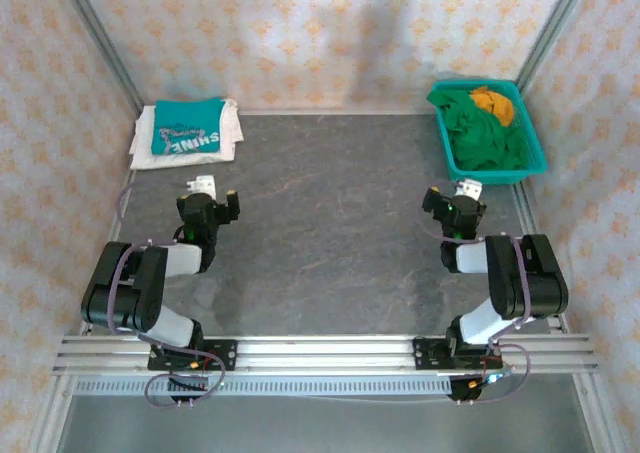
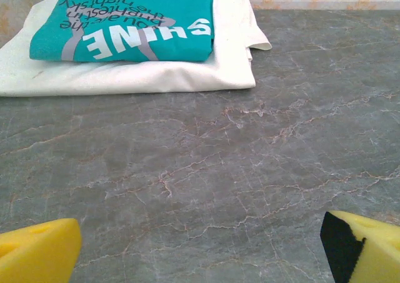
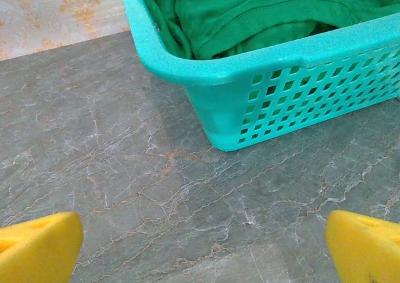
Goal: Fold and stack the t-shirts
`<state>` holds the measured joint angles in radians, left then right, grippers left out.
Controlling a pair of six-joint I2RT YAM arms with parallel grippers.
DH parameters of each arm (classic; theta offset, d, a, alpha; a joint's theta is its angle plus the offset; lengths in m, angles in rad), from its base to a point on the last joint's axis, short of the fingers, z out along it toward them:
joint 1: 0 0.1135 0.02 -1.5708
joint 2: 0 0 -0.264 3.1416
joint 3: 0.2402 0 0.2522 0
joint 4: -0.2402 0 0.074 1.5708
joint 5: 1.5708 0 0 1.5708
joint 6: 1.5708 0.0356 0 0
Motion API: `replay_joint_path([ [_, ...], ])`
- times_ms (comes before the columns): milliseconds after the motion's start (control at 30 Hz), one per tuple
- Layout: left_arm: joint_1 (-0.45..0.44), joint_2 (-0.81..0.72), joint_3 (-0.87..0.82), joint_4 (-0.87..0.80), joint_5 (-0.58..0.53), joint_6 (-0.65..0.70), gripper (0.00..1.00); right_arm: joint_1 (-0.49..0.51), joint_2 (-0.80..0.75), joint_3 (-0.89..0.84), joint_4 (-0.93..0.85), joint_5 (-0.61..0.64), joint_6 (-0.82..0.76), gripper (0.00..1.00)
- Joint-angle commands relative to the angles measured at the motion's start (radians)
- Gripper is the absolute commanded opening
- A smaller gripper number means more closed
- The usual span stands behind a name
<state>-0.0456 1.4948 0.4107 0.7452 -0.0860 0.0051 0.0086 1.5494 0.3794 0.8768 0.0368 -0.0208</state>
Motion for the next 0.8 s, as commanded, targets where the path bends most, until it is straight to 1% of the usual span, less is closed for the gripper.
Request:
replay_joint_path([
  [0,0.001,-0.002,0.022,-0.017,-0.023,-0.002,1.00,0.004,-0.006,0.005,0.008,0.008,-0.008,0.99],
  [200,0.001,-0.002,0.022,-0.017,-0.023,-0.002,1.00,0.004,-0.006,0.006,0.008,0.007,-0.009,0.99],
  [367,0.001,-0.002,0.022,-0.017,-0.023,-0.002,1.00,0.004,-0.005,0.015,-0.009,-0.030,-0.025,0.99],
  [700,0.003,-0.002,0.023,-0.019,-0.018,-0.003,1.00,0.002,-0.006,0.017,-0.013,-0.035,-0.022,0.99],
  [767,0.003,-0.005,0.025,-0.008,-0.020,0.002,1.00,0.011,-0.036,0.024,-0.040,-0.016,-0.027,0.99],
])
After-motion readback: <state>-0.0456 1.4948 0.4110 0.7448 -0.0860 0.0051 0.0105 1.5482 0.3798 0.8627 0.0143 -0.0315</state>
